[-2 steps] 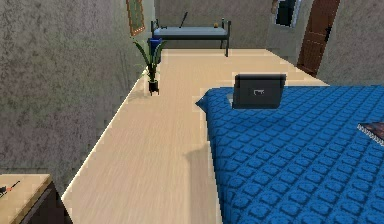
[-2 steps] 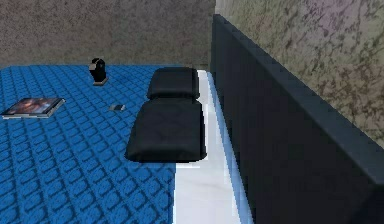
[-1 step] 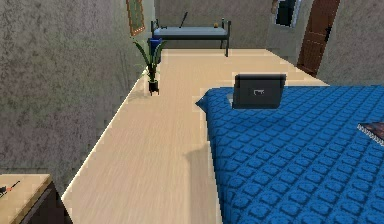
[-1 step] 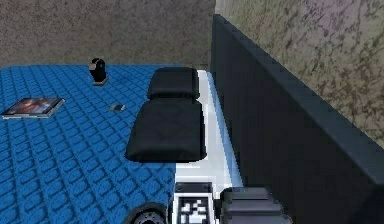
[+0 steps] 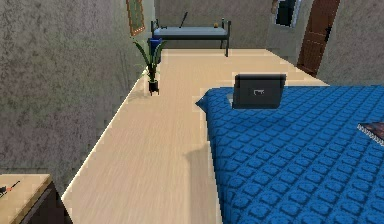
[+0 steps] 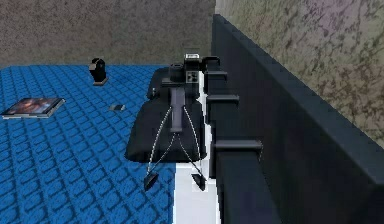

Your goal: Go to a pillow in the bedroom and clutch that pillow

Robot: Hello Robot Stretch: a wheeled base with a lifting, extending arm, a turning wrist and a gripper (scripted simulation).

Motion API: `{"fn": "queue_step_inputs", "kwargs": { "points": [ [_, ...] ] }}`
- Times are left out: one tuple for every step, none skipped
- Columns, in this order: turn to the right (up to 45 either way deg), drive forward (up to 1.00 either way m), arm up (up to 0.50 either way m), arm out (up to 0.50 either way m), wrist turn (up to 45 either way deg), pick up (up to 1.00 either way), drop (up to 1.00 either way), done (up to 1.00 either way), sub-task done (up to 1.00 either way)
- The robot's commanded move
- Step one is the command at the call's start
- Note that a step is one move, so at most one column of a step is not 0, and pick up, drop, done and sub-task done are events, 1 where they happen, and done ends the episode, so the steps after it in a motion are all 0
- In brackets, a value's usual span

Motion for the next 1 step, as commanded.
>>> {"fn": "queue_step_inputs", "kwargs": {
  "points": [
    [0.0, 0.00, 0.00, 0.00, 45.0, 0.00, 0.00, 0.00, 0.00]
  ]
}}
